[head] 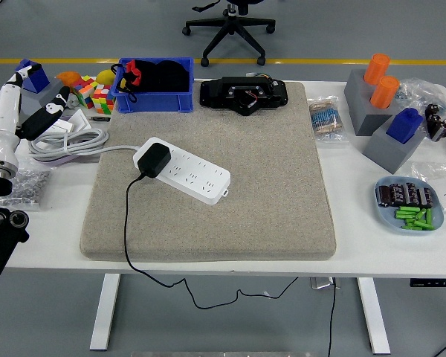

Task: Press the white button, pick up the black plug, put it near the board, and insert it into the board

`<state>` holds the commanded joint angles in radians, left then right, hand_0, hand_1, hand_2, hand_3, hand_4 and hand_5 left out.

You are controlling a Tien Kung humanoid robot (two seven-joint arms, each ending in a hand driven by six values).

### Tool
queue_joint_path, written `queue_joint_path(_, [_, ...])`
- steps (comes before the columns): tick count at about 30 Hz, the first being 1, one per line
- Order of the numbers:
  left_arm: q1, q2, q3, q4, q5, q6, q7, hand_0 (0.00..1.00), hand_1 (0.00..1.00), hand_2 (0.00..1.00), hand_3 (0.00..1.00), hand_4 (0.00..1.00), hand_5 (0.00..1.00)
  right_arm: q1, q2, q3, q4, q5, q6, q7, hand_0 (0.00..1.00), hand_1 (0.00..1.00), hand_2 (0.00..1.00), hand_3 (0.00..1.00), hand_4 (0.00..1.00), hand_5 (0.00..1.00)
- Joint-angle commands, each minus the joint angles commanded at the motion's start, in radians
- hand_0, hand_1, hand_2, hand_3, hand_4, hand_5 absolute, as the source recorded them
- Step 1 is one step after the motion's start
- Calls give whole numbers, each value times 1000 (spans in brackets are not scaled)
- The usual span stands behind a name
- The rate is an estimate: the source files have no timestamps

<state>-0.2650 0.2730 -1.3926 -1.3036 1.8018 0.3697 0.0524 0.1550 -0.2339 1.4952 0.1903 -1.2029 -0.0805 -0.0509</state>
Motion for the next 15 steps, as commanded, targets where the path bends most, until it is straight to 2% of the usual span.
queue_joint_path(5, [2, -1, -3, -3, -5, -5, 6, 998, 980, 919, 874, 773, 704, 0, -6, -4, 0, 1, 1, -3, 616, 591, 585, 581, 645, 382])
queue_joint_path(10, [8, -6, -13, -8, -43, -12, 58, 998, 977, 919, 873, 769, 706, 1, -5, -3, -2, -6, 13, -23, 618, 592, 586, 581, 645, 383])
queue_joint_path(15, [13, -4, -14, -19, -63, -9, 37, 998, 976, 914, 867, 768, 701, 2, -3, -3, 0, -8, 24, -37, 621, 596, 594, 585, 645, 382])
